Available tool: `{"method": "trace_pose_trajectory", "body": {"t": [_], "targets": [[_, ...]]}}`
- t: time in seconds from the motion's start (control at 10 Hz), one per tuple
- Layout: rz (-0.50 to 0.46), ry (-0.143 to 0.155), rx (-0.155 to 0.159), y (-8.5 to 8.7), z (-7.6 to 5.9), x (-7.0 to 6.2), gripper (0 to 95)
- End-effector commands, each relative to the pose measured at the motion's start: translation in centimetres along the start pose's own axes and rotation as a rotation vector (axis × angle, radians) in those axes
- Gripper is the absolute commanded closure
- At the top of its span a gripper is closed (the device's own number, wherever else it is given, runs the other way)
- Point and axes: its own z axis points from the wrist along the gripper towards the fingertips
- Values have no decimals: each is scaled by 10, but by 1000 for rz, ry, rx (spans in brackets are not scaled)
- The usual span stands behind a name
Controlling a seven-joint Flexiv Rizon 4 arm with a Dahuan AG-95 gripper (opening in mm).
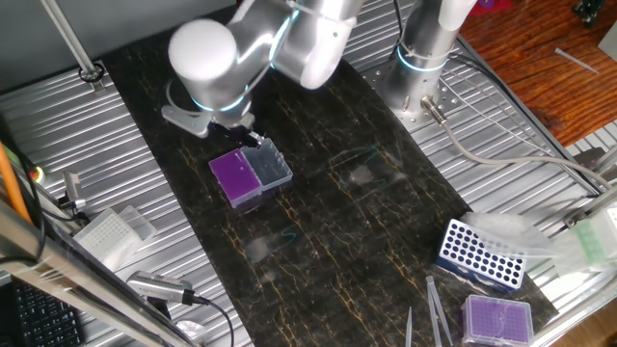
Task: Insert a small pipette tip into the holder for small pipette tips
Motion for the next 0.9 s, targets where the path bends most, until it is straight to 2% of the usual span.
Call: {"method": "trace_pose_trajectory", "body": {"t": [0.1,0.6,0.9], "targets": [[-8,-2,-1,-2,2,1,950],[-25,-16,-5,-10,10,-3,950],[-22,-37,-37,-14,10,-5,950]]}}
